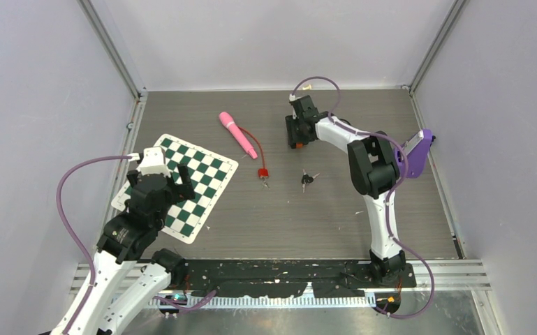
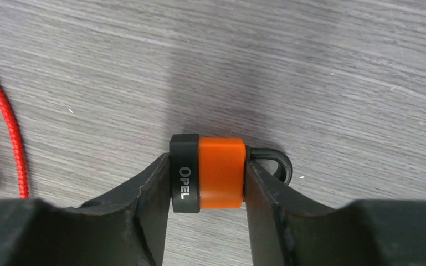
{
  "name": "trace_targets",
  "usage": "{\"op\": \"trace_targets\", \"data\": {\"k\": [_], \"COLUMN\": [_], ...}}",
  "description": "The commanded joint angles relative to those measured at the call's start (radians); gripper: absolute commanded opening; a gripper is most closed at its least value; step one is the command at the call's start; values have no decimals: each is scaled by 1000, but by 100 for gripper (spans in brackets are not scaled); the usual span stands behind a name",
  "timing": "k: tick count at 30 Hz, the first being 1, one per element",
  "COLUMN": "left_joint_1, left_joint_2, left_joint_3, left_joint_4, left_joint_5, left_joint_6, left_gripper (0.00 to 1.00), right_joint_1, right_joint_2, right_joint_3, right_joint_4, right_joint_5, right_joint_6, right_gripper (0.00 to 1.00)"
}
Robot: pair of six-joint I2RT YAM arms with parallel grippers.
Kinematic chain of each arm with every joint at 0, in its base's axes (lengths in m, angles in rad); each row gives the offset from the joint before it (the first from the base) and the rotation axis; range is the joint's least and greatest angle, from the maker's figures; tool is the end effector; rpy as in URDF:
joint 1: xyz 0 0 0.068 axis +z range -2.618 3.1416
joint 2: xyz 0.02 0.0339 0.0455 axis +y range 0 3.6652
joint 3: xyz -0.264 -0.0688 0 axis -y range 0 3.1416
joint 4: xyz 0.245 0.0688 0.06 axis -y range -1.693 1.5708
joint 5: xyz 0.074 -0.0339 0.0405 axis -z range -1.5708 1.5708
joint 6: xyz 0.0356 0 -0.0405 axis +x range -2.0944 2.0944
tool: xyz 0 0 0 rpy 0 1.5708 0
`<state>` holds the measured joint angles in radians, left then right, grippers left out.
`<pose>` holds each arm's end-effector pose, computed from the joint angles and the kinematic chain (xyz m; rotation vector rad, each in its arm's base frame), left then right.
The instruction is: Unlock with the key
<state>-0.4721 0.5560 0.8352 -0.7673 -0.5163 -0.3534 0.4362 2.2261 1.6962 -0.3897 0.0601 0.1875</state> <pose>0.1037 -0.0332 0.3288 -0.1950 1.9813 0.0013 0.4441 0.2047 0.1636 -0.2846 2.4815 0.1873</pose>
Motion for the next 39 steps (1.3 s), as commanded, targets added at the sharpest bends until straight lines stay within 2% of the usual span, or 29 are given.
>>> {"op": "trace_targets", "data": {"k": [1, 5, 8, 16, 22, 27, 30, 31, 39], "left_joint_1": [-3, -2, -1, 4, 4, 4, 4, 4, 4], "left_joint_2": [1, -2, -4, -10, -8, -34, -49, -50, -47], "left_joint_3": [-3, -4, -5, -12, -13, -25, -34, -35, -36], "left_joint_4": [52, 54, 56, 63, 60, 66, 75, 75, 76], "left_joint_5": [-16, -13, -3, 15, 19, -17, -27, -27, -22], "left_joint_6": [16, 16, 17, 22, 24, 19, 19, 19, 17], "left_gripper": [100, 100, 100, 100, 99, 100, 100, 100, 99], "right_joint_1": [-1, 18, 52, 277, 460, 531, 546, 551, 570], "right_joint_2": [-30, -150, -281, -544, -560, -477, -431, -414, -379], "right_joint_3": [-24, -126, -234, -509, -584, -551, -525, -514, -490], "right_joint_4": [-15, -8, -4, -35, -44, -49, -61, -70, -89], "right_joint_5": [-101, -121, -136, -230, -313, -340, -345, -337, -293], "right_joint_6": [-81, -197, -297, -598, -744, -835, -893, -905, -990], "right_gripper": [39, 25, 19, 18, 19, 20, 26, 32, 58]}}
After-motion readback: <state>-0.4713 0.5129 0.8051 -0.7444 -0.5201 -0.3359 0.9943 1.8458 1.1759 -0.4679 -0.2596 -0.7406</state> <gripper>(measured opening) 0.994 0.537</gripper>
